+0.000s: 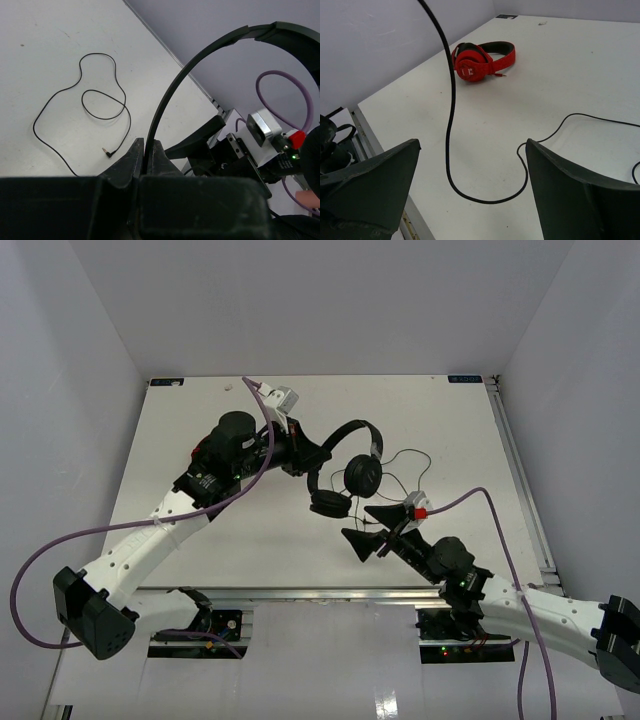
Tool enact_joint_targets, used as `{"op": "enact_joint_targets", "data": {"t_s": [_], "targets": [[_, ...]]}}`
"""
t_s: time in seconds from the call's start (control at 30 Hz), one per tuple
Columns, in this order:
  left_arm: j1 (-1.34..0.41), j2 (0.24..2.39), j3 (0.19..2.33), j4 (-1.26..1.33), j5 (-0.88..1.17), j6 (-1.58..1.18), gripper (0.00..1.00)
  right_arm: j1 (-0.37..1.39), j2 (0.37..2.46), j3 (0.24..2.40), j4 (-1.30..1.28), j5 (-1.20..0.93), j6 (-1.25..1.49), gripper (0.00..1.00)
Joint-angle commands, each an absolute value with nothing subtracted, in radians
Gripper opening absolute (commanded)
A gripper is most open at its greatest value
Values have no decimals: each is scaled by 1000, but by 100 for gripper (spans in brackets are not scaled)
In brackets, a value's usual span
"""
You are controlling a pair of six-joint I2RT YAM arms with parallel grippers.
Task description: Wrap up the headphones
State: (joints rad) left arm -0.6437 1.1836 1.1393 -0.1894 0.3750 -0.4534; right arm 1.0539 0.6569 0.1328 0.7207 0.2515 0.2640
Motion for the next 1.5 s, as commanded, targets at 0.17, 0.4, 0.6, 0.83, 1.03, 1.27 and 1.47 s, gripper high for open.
{"op": "enact_joint_targets", "data": {"t_s": [0.17, 0.4, 0.6, 0.83, 1.03, 1.27, 1.47], "targets": [[-643, 1110, 1087, -45, 507, -595, 0, 1056, 784, 98, 1006, 47, 194, 88], [-643, 1084, 1028, 50, 569, -694, 0, 1056, 894, 107, 1091, -62, 179, 87], [-651, 1068, 998, 127, 622, -781, 0, 1058, 932, 106, 1123, -89, 154, 87], [-676, 1058, 977, 150, 606, -818, 0, 1065, 930, 155, 1090, -65, 67, 87], [-680, 1063, 994, 187, 613, -860, 0, 1065, 982, 277, 1026, -25, 29, 84], [-680, 1060, 1056, 185, 632, -898, 0, 1065, 1104, 358, 1084, -15, -55, 81], [-680, 1066, 1126, 122, 616, -894, 0, 1065, 1134, 393, 1077, -90, -57, 75]]}}
